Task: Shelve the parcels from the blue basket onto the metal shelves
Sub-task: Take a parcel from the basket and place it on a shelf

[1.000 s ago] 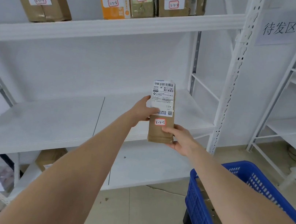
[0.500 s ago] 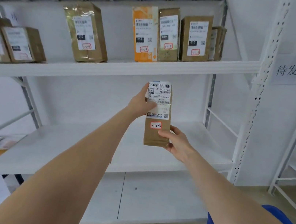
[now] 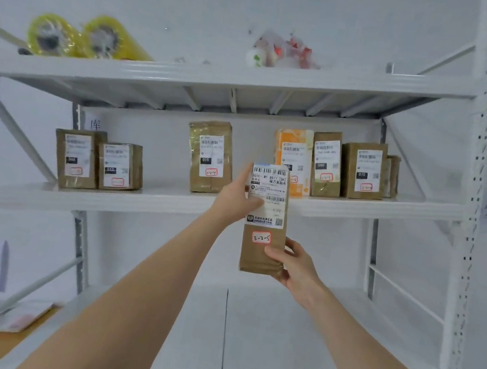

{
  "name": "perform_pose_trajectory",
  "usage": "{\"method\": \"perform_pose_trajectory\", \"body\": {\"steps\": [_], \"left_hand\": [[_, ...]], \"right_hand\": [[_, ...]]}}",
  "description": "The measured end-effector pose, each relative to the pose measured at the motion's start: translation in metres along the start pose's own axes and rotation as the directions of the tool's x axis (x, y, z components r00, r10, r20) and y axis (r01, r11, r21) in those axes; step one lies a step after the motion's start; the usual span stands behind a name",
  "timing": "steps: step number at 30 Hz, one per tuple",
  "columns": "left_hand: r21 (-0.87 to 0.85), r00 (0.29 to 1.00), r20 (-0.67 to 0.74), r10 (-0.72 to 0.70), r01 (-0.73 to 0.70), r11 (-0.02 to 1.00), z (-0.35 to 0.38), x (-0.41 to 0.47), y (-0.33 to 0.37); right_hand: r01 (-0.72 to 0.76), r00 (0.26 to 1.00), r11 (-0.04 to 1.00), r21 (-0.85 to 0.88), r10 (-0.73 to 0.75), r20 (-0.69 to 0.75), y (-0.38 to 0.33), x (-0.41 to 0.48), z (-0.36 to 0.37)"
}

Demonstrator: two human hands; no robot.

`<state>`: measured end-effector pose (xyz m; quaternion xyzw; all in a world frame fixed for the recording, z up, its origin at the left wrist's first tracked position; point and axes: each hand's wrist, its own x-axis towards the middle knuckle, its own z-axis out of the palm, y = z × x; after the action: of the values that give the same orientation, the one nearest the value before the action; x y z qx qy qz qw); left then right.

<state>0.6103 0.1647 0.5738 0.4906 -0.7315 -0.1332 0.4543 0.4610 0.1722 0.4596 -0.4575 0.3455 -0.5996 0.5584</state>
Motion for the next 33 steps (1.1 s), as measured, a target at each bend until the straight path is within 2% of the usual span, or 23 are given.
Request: {"method": "perform_pose_trajectory", "body": {"steps": [8, 15, 21, 26, 33], "left_hand": [[-0.036, 0.992, -0.041, 0.118, -0.119, 0.992, -0.073, 0.014, 0.010], [-0.044, 0.971, -0.119, 0.209, -0.216, 0.976, -0.109, 0.063, 0.039], [0.037, 0.955, -0.171, 0.241, -0.238, 0.971, -0.096, 0.108, 0.039], [0.078, 0.958, -0.185, 0.219, -0.208, 0.975, -0.070, 0.142, 0.032], [0.078, 0.966, -0.205, 0.160, -0.147, 0.986, -0.046, 0.177, 0.011]], "right_hand": [[0.128, 0.992, 0.991, -0.041, -0.129, -0.013, -0.032, 0.009, 0.061], [0.206, 0.979, 0.976, -0.076, -0.205, 0.016, -0.076, 0.059, 0.080], [0.281, 0.960, 0.921, -0.269, -0.273, 0.066, -0.097, 0.112, 0.073], [0.334, 0.937, 0.787, -0.518, -0.335, 0.094, -0.099, 0.154, 0.059], [0.375, 0.920, 0.714, -0.591, -0.365, 0.143, -0.090, 0.192, 0.053]]}}
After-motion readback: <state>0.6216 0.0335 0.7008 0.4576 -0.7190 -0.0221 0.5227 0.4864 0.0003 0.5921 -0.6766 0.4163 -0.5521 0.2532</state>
